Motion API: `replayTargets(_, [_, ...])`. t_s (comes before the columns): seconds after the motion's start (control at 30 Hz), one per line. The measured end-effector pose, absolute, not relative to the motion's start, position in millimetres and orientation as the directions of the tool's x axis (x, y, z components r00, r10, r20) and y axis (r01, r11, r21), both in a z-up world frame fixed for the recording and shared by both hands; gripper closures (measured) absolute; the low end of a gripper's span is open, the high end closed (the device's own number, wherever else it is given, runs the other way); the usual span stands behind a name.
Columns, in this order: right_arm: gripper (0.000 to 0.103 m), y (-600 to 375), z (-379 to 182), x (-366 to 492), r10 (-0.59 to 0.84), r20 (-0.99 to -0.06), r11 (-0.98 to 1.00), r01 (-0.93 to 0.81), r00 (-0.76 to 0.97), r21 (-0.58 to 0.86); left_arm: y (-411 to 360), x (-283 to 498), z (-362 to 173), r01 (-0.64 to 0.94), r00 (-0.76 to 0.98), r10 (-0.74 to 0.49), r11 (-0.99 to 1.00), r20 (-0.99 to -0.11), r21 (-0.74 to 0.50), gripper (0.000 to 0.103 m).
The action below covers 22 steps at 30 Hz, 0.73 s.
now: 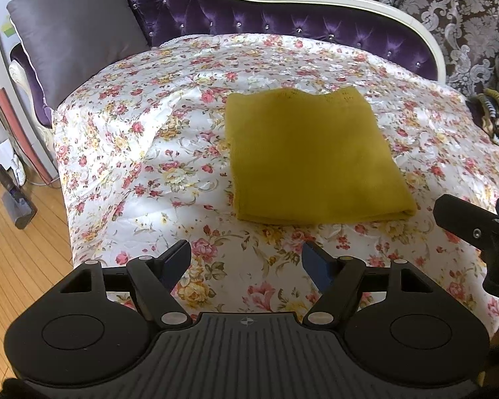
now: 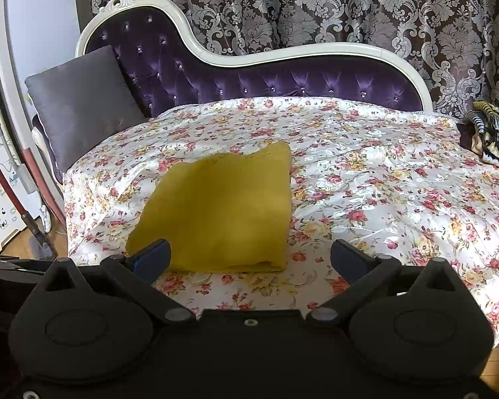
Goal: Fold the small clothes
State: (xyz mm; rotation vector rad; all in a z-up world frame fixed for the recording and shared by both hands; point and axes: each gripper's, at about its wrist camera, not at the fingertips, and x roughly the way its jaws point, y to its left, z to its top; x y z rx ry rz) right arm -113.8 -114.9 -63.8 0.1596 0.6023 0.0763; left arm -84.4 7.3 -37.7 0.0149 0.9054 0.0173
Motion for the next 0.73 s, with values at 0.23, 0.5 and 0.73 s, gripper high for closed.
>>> replayTargets(0.23, [0.001, -115.0, -63.9, -113.6, 0.119, -0.557, 0.985, -0.027, 0.822, 0.171, 7.1, -84.5, -37.7, -0.007, 0.617, 0.019, 1.000, -0.787, 0.019, 0.030])
replayTargets(0.5, [0.001, -113.7, -63.8, -113.8, 0.117, -0.557, 0.985, -0.025, 0.822, 0.171, 6.0, -84.5, -37.8, -0.006, 0.616, 0.018, 1.000, -0.787, 0.018, 0.030])
replayTargets(0.73, [0.001, -113.2, -63.7, -113.9, 0.117, -0.557, 0.985, -0.024, 0.822, 0.171, 5.9, -84.9, -37.9, -0.003, 0.618, 0.017, 1.000, -0.786, 0.019, 0.030])
